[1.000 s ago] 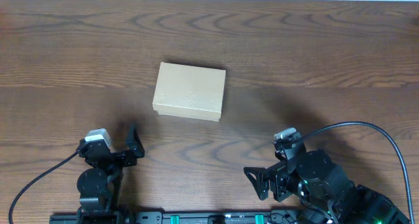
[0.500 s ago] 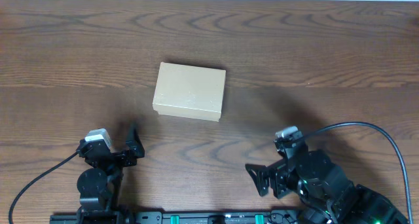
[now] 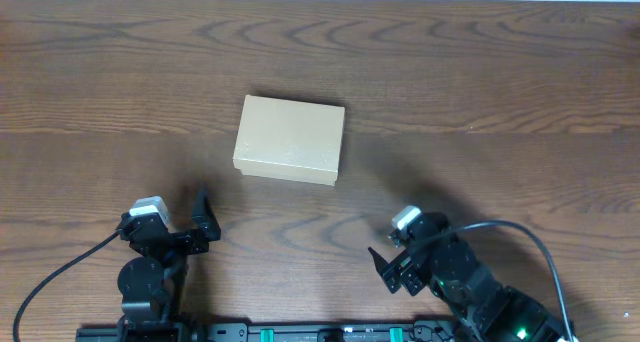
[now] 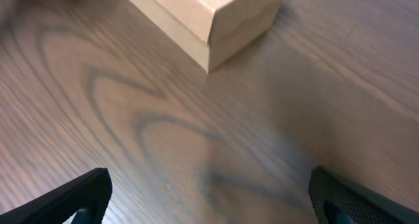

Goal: Pack container

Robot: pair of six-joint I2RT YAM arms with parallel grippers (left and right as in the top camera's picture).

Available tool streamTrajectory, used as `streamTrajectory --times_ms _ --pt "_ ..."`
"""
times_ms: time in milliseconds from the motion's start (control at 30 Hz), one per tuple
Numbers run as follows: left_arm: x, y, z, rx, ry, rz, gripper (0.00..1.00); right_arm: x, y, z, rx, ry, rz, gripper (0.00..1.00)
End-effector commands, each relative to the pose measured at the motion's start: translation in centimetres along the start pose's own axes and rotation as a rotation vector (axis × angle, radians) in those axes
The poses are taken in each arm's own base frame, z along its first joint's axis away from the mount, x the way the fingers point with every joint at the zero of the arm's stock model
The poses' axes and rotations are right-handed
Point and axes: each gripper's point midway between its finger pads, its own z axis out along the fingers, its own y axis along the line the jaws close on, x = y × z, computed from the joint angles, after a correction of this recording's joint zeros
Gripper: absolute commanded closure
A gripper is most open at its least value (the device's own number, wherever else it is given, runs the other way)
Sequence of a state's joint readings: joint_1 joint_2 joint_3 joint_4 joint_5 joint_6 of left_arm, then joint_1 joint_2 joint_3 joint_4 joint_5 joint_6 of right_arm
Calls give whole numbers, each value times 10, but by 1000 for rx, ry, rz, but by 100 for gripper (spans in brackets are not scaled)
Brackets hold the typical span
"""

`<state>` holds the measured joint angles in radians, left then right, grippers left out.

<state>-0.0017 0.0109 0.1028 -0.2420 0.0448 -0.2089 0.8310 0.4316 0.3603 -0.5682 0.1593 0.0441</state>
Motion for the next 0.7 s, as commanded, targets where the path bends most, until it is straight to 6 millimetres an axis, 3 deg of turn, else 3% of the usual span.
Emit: streamTrajectory --times_ms 0,367,667 --pt "12 6 3 -21 23 13 5 11 -3 4 20 -20 -17 1" --pt "12 6 3 -21 23 13 5 41 0 14 -1 -61 134 1" --pt "12 6 3 -21 23 13 5 27 -1 7 -9 -138 135 1"
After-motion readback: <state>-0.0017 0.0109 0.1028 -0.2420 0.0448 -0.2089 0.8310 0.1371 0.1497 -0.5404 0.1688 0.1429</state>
